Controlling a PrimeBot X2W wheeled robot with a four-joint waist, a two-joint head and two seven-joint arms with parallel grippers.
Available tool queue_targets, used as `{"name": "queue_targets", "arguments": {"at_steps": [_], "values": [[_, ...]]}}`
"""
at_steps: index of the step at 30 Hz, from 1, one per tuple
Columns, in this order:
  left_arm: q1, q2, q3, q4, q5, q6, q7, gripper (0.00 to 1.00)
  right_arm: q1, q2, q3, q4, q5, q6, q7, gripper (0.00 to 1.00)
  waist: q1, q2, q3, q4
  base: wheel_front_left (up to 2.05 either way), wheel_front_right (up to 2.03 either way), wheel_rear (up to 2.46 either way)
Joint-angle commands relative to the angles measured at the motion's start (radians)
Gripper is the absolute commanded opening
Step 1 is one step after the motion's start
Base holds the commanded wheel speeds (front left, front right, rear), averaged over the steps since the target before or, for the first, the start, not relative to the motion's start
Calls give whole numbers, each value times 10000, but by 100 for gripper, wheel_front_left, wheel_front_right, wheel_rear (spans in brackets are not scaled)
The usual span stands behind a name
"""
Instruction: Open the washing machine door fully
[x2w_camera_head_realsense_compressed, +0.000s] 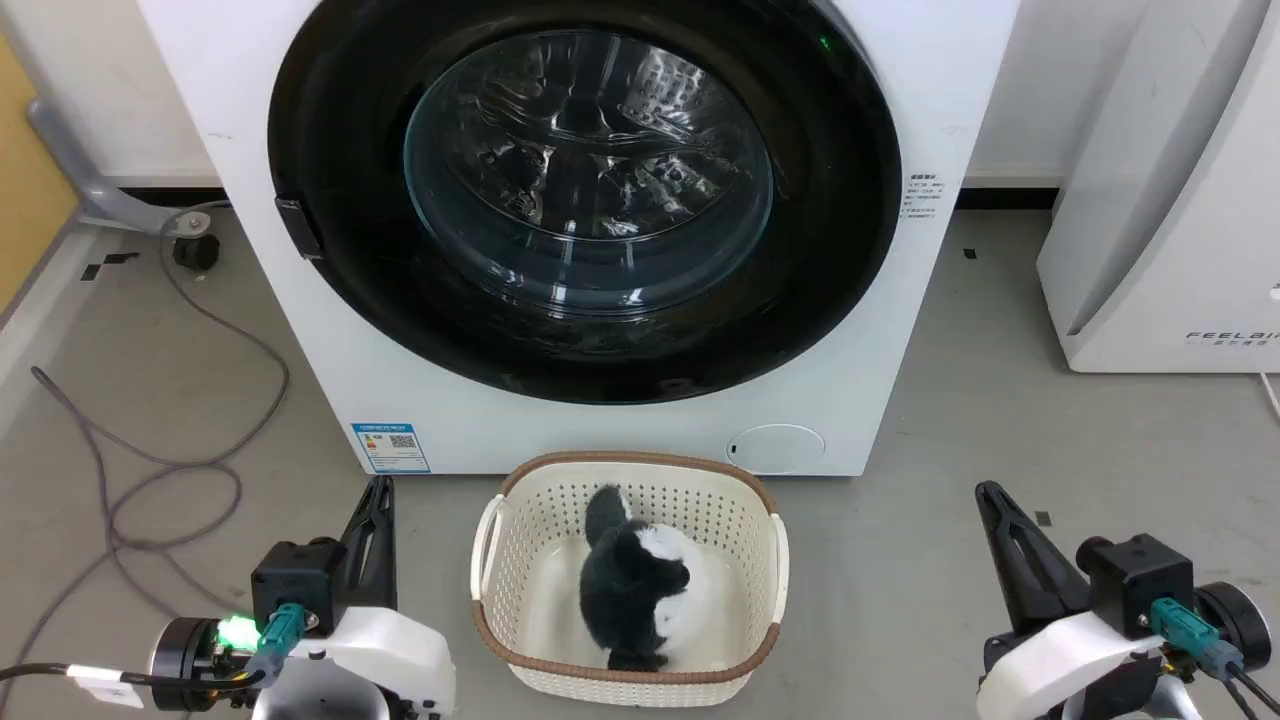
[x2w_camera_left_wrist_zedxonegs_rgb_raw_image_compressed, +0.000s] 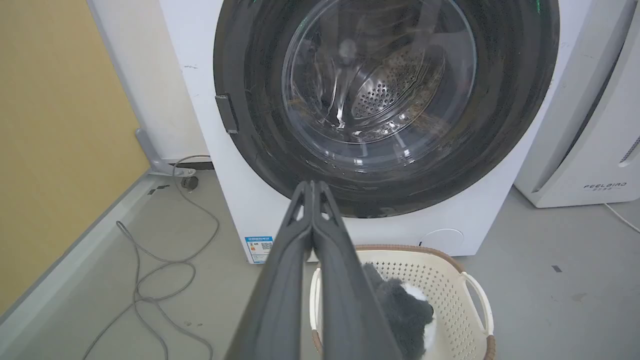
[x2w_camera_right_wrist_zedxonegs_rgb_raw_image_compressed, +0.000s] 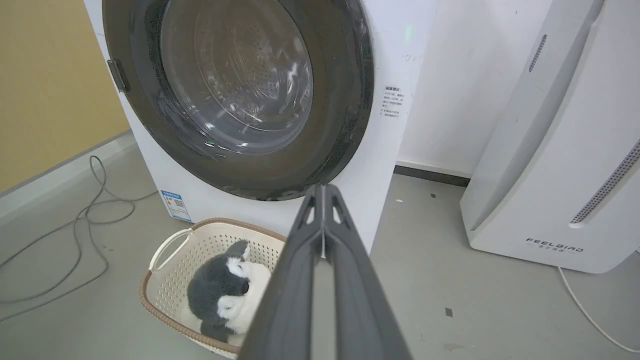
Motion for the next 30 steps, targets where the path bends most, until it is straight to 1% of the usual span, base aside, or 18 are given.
{"name": "queue_targets", "arguments": {"at_steps": [1,21,22,23,24,25,30], "values": [[178,16,-12,-37,28,18,3,0,84,47,-5,-49,-76,-11,9,0,0,-1,0,0,0,0,0],[178,16,-12,-37,28,18,3,0,84,47,-5,-49,-76,-11,9,0,0,-1,0,0,0,0,0],[1,0,-6,0,-1,1,-1,100,0,0,-1,0,1,0,-2,100,0,-1,0,0,0,0,0],[-2,-2,-4,4,-5,2,-5,0,0,-2,-4,5,9,0,-5,0,0,-1,1,0,0,0,0],[-3,-2,1,9,-6,3,-6,0,0,-2,-4,6,10,0,-6,0,0,-1,1,0,0,0,0],[-4,-2,-1,13,-6,4,-6,100,-1,-2,-3,7,12,0,-6,100,0,-1,2,0,0,0,0],[-7,-1,-35,16,-71,84,-102,100,6,0,-56,14,134,0,-102,100,0,-1,11,6,0,0,0]]}}
